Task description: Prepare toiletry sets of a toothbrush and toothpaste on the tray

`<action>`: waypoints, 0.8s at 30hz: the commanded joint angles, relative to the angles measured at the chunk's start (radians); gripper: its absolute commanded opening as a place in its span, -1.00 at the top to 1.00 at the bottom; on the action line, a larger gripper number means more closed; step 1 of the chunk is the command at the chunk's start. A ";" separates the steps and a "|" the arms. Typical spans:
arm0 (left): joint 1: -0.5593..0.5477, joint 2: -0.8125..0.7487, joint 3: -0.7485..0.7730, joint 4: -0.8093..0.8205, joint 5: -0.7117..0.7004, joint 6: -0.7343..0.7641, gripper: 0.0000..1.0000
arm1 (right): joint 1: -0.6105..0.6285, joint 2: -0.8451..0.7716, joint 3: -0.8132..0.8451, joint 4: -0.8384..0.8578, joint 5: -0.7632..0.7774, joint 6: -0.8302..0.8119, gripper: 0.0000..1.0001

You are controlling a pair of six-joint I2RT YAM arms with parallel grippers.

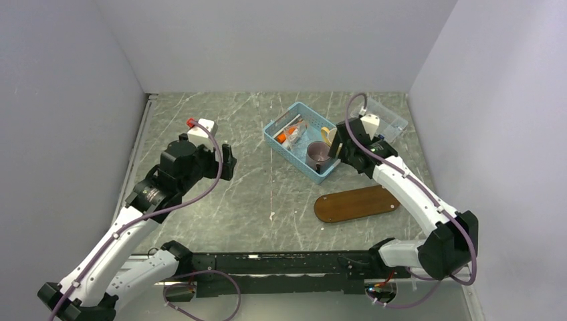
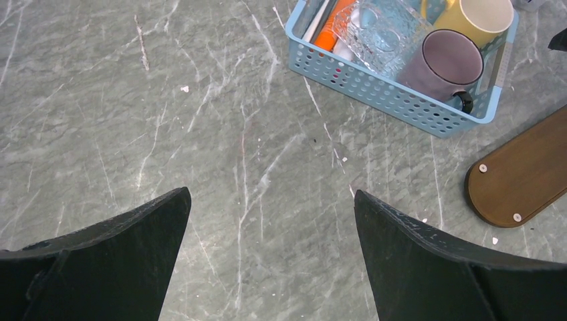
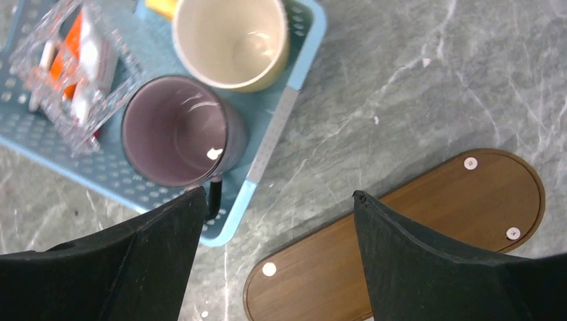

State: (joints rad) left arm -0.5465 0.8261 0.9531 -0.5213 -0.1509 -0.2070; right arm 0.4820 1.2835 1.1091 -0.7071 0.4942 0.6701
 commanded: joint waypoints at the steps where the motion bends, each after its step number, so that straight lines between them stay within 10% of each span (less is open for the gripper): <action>1: 0.002 -0.030 -0.001 0.023 0.001 -0.003 -0.98 | -0.097 -0.022 -0.049 0.078 -0.061 0.077 -0.64; 24: 0.001 -0.031 0.003 0.017 0.039 0.011 -0.98 | -0.205 0.175 -0.090 0.219 -0.194 0.132 -0.27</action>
State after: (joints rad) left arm -0.5465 0.8066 0.9524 -0.5213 -0.1280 -0.2039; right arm 0.2871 1.4311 1.0161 -0.5423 0.3042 0.7799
